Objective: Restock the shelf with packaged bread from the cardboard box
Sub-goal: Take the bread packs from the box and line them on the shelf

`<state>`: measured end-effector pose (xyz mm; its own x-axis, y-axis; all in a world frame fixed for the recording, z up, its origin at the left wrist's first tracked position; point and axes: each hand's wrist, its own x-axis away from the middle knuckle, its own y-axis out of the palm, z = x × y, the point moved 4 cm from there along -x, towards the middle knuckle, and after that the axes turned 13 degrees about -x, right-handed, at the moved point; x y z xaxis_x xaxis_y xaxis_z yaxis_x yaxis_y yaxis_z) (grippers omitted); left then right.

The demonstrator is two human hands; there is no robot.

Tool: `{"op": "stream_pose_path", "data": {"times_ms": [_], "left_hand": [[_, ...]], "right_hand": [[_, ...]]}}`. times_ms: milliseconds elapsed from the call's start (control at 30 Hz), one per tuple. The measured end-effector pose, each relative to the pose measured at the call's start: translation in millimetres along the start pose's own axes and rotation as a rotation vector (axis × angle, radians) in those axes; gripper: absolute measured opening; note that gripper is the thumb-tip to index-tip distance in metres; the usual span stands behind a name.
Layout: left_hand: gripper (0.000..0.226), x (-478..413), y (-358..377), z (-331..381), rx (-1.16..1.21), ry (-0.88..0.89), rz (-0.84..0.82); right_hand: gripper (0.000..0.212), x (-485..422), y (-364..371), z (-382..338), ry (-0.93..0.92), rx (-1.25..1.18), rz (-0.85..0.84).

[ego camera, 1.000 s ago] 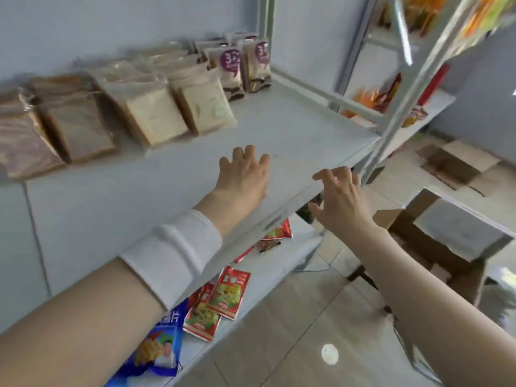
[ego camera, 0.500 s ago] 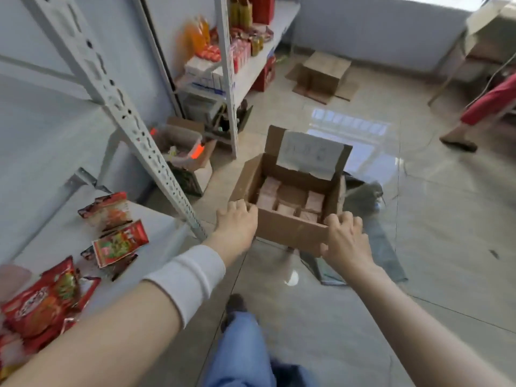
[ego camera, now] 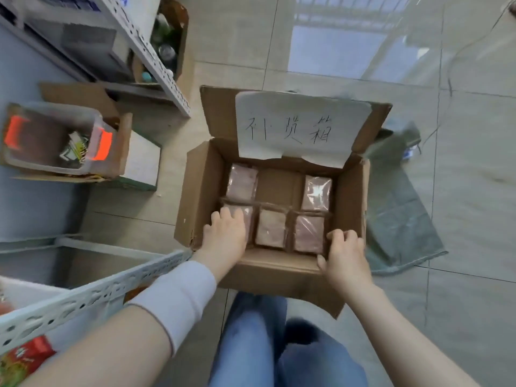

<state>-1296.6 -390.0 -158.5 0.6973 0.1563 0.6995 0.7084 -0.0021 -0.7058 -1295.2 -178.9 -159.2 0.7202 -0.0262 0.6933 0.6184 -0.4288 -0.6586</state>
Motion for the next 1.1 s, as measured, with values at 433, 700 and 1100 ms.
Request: {"op": "stream_pose_path", "data": {"times_ms": [433, 700, 1100], "left_hand": [[0.075, -135.0, 101.9, -26.7, 0.702, -0.417, 0.039], [0.080, -138.1, 104.3, -22.9, 0.781, -0.409, 0.075], [0.043, -35.2, 22.5, -41.9, 0.993, -0.270, 0.386]], "right_hand": [[0.076, -146.4, 162.7, -29.6, 0.348, -0.321, -0.202], [0.052, -151.3, 167.1, -3.8, 0.450, -0.389, -0.173], [0.059, -71.1, 44.7, 14.6, 0.325, -0.762, 0.064]]}}
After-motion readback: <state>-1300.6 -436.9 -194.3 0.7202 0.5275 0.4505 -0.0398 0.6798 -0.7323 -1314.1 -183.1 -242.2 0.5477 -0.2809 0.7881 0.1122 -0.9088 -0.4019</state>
